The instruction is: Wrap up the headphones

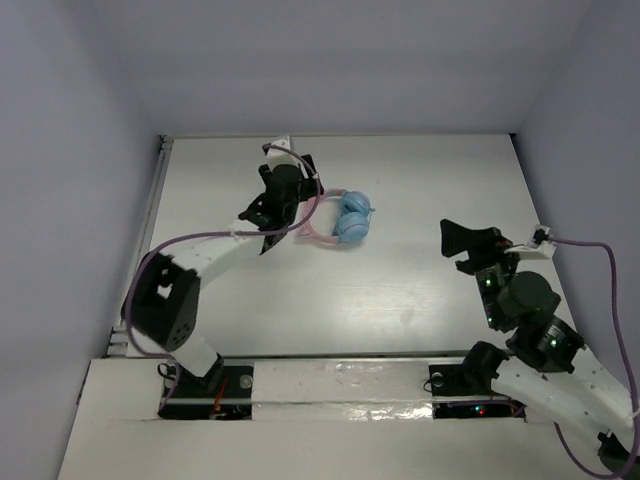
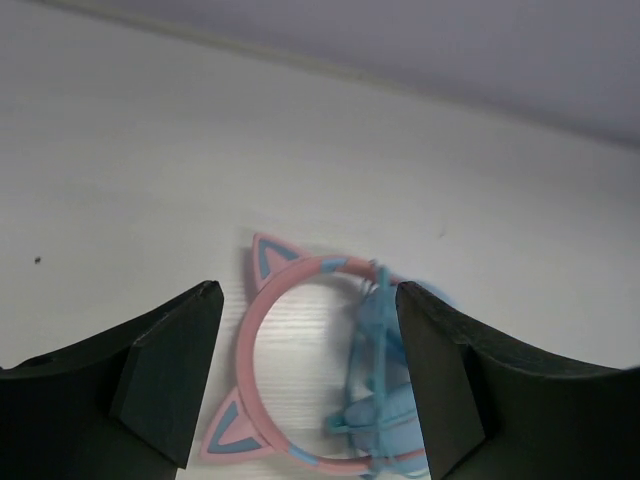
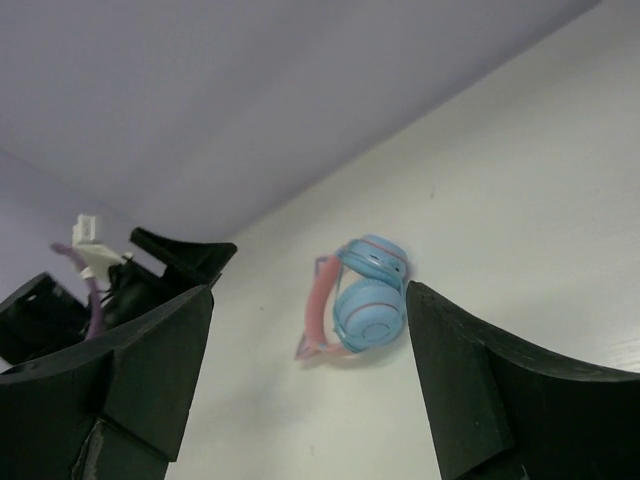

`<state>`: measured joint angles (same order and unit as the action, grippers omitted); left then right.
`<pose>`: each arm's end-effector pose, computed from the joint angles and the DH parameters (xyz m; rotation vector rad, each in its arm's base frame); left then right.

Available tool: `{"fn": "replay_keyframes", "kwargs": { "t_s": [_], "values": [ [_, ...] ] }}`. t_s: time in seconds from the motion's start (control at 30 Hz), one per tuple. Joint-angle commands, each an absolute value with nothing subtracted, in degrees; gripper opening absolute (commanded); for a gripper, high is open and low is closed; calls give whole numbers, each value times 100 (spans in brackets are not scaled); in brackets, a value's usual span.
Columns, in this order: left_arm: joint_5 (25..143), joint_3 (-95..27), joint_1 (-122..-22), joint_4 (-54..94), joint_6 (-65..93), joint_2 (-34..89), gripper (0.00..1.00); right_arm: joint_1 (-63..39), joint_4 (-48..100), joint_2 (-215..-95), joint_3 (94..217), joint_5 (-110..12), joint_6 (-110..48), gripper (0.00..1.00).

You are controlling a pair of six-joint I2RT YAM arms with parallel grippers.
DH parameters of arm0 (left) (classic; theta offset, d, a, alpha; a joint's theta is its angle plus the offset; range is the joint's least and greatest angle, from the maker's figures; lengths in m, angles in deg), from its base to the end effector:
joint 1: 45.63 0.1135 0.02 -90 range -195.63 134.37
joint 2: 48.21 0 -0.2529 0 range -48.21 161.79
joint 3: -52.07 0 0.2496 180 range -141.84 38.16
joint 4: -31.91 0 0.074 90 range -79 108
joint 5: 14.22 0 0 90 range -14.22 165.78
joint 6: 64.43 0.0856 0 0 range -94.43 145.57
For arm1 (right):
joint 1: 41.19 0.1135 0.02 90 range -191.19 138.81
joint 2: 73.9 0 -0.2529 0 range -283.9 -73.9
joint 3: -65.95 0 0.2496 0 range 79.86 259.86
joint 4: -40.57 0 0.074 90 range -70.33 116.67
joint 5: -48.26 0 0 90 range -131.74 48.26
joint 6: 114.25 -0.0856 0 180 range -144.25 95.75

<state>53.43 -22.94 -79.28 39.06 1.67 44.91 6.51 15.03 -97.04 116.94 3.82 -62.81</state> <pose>0.3688 -0.2064 0.2593 -0.1347 1.7585 -0.3898 0.1407 0.0639 0.3349 0.5130 1.4858 0.5837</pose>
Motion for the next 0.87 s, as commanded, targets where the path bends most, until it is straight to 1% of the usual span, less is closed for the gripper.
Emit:
{"fn": "replay_keyframes", "kwargs": {
  "t_s": [0.0, 0.07, 0.1, 0.17, 0.23, 0.3, 0.4, 0.57, 0.6, 0.7, 0.83],
  "values": [
    [5346, -2362, -7903, 3788, -202, 3249, 68, 636, 1638, -9465, 12222, 598, -5958, 83],
    [5381, -2433, -7903, 3559, -316, 2654, 68, 636, 1699, -9325, 12380, 563, -5888, 82],
    [5390, -2407, -7903, 3419, -317, 2432, 73, 636, 1708, -9272, 12424, 572, -5862, 82],
    [5399, -2275, -7903, 3269, -352, 1819, 74, 636, 1752, -9114, 12555, 572, -5809, 81],
    [5495, -2118, -7903, 2970, -457, 1413, 78, 636, 1752, -9008, 12626, 598, -5782, 81],
    [5539, -1977, -7903, 2697, -536, 789, 79, 636, 1752, -8824, 12714, 642, -5756, 81],
    [5548, -1687, -7903, 2303, -616, -46, 80, 636, 1805, -8534, 12767, 703, -5712, 81],
    [5171, -1274, -7850, 1529, -537, -1381, 82, 636, 1832, -8164, 12758, 826, -5624, 80],
    [5118, -1212, -7850, 1214, -536, -1541, 82, 636, 1823, -8129, 12758, 844, -5607, 80],
    [5030, -957, -7850, 887, -528, -2034, 81, 636, 1788, -8146, 12723, 906, -5554, 80],
    [4977, -859, -7850, 886, -457, -2342, 81, 636, 1796, -8462, 12732, 827, -5650, 80]
  ]
}}
